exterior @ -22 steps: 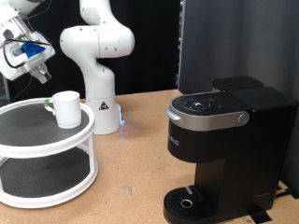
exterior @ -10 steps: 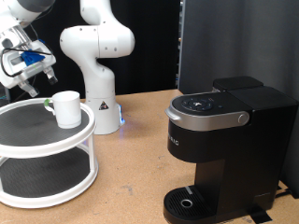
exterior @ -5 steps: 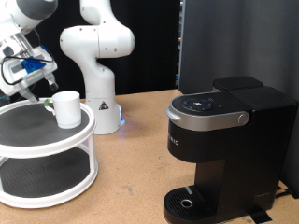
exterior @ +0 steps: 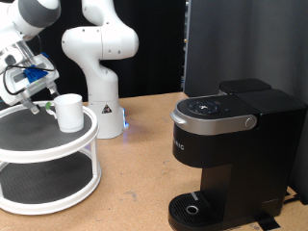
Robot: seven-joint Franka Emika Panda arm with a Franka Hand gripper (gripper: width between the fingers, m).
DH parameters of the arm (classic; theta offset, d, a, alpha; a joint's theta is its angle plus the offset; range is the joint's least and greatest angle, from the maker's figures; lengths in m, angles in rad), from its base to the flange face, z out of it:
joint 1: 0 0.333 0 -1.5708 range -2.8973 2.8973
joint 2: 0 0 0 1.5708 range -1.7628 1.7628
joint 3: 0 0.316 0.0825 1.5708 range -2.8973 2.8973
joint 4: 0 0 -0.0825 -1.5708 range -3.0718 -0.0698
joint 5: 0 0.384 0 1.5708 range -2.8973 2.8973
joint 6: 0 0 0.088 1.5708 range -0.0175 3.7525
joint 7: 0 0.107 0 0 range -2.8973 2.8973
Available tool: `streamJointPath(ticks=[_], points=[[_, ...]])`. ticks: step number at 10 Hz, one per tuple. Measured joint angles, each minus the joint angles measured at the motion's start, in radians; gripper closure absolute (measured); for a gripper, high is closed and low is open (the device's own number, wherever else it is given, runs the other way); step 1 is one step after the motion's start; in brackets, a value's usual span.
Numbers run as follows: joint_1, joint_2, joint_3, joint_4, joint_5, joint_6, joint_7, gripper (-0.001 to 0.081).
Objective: Make a cup of coffee with the keurig machine
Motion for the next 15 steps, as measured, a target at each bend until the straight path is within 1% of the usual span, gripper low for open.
streamJointPath(ticks=[3, 5, 6, 7, 10, 11, 12, 15], points=[[0.025, 0.003, -0.013, -0.002, 0.006, 0.003, -0.010, 0.0001], [0.035, 0.003, -0.015, -0.002, 0.008, 0.003, -0.010, 0.0001], [0.038, 0.003, -0.015, -0.003, 0.010, 0.003, -0.010, 0.0144], [0.038, 0.003, -0.015, -0.003, 0.011, 0.004, -0.009, 0.0144], [0.040, 0.003, -0.013, -0.007, 0.016, 0.011, 0.001, 0.0581], [0.041, 0.003, -0.012, -0.009, 0.018, 0.020, 0.010, 0.0581], [0.042, 0.004, -0.011, -0.013, 0.019, 0.028, 0.014, 0.0735], [0.043, 0.004, -0.010, -0.016, 0.020, 0.033, 0.016, 0.0734]])
